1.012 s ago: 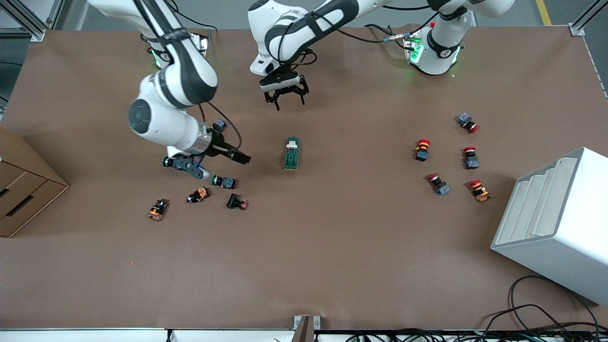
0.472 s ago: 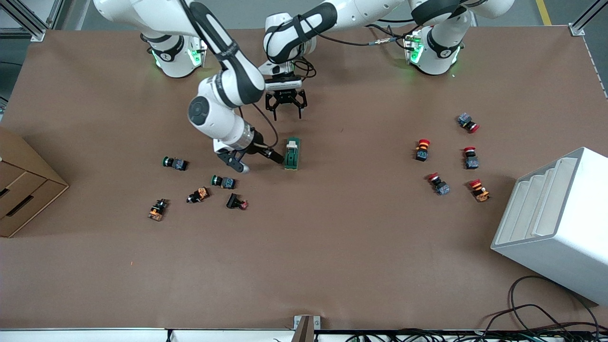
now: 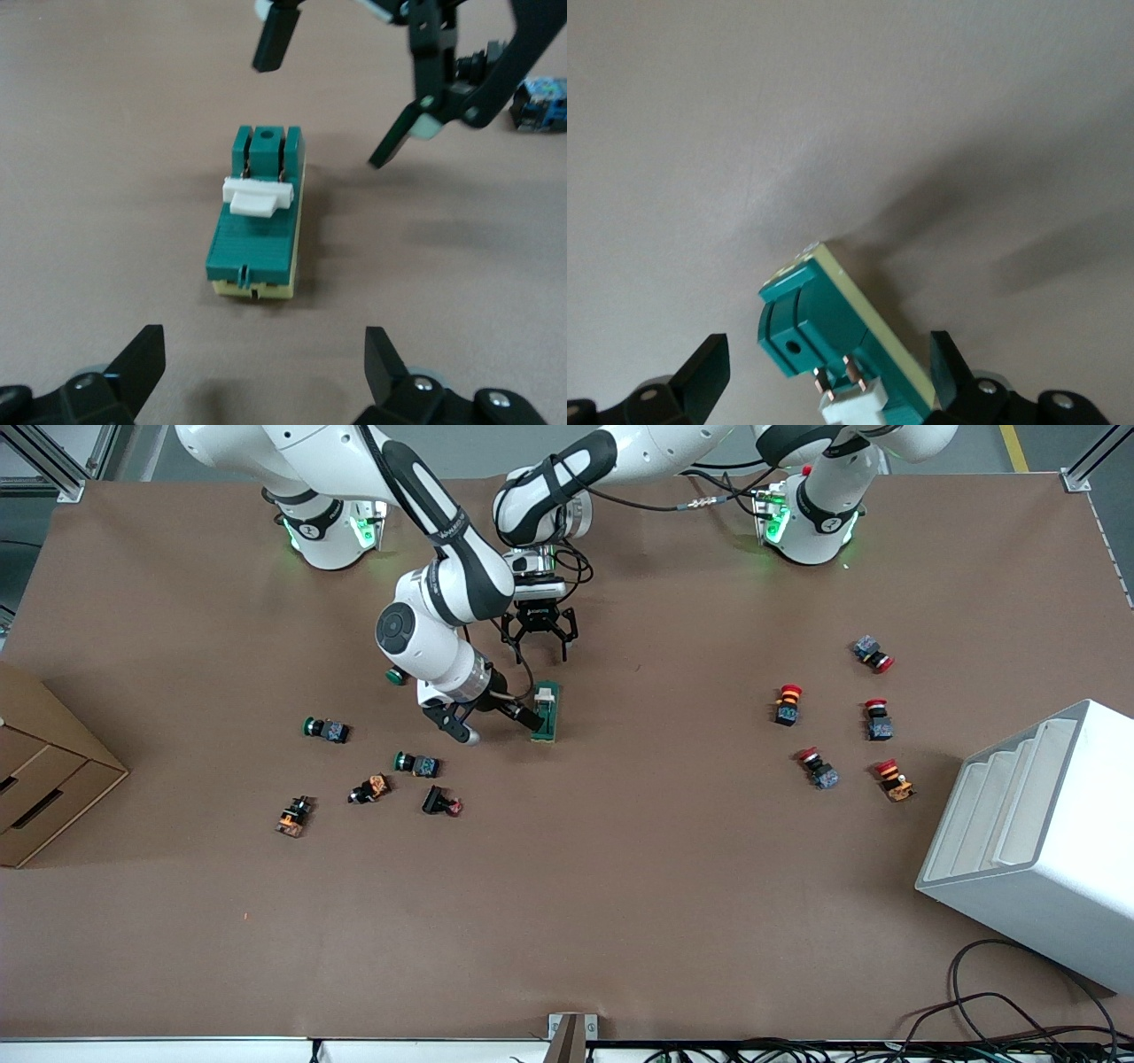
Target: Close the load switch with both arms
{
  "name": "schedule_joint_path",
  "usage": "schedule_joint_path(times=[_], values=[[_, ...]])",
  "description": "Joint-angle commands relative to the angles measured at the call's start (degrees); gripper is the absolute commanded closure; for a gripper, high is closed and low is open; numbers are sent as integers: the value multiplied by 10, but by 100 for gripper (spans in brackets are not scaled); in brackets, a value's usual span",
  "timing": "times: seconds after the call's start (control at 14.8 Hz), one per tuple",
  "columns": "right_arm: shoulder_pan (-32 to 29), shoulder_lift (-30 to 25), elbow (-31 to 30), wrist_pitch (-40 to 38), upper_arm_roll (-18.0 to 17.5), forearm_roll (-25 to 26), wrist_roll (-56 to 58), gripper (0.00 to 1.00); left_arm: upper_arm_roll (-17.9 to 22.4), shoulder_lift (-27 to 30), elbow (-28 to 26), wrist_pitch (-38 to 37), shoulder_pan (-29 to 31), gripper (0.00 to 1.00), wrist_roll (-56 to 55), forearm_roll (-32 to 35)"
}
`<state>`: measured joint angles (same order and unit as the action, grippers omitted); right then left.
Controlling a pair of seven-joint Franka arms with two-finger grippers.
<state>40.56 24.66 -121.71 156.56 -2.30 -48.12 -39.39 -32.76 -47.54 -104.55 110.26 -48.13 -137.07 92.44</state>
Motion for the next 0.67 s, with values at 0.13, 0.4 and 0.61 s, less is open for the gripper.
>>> schedule_joint_path(times=[0.13, 0.4, 0.61], values=[[42, 9, 10, 25, 5, -53, 0, 0, 12, -4, -15, -13, -6, 1, -38, 70], [66, 30, 17, 54, 5, -76, 0, 0, 17, -4, -21, -15, -2, 1, -54, 93], [78, 50, 27, 73, 5, -84, 0, 0, 23, -4, -20, -15, -4, 1, -54, 102]])
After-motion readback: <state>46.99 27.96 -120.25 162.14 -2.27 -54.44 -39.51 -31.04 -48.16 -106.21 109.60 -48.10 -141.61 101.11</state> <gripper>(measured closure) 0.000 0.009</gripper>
